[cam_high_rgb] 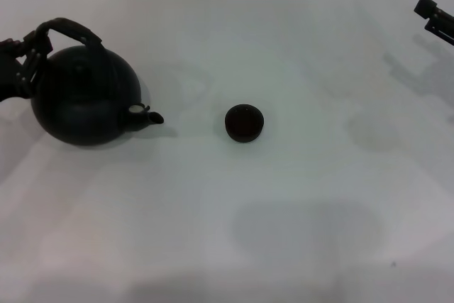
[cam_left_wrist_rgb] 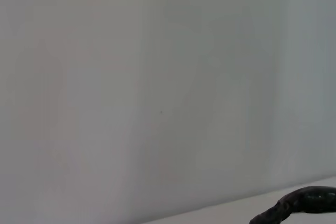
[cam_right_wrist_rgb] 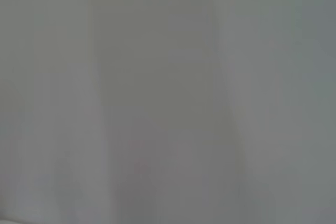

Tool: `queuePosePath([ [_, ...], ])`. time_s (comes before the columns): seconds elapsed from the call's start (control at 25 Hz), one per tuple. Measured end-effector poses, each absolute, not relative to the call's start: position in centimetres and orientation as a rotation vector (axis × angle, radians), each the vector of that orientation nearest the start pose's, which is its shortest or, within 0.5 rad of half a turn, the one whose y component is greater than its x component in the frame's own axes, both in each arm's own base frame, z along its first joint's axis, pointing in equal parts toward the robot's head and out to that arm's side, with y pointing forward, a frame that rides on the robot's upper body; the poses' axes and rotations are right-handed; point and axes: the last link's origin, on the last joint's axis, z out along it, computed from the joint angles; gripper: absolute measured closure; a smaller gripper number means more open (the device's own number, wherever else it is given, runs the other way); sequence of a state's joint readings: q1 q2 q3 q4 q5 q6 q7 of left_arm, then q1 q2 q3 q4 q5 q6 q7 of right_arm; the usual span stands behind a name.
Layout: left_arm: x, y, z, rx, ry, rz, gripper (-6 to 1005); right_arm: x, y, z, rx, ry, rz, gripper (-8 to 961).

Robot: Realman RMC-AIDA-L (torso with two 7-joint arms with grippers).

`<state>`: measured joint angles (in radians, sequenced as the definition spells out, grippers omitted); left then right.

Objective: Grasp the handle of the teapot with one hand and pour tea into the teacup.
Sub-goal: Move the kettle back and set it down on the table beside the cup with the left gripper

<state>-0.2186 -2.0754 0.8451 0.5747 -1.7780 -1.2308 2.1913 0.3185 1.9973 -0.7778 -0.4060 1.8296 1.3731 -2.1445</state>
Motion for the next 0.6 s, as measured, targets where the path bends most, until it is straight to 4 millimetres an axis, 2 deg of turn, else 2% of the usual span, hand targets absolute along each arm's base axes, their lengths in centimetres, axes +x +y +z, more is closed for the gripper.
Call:
queuePosePath([
  [0.6,-35.48,29.33,2.29,-2.065,-0.602,-0.659,881,33.52,31.02,4.38,-2.073,0.630,0.910,98],
])
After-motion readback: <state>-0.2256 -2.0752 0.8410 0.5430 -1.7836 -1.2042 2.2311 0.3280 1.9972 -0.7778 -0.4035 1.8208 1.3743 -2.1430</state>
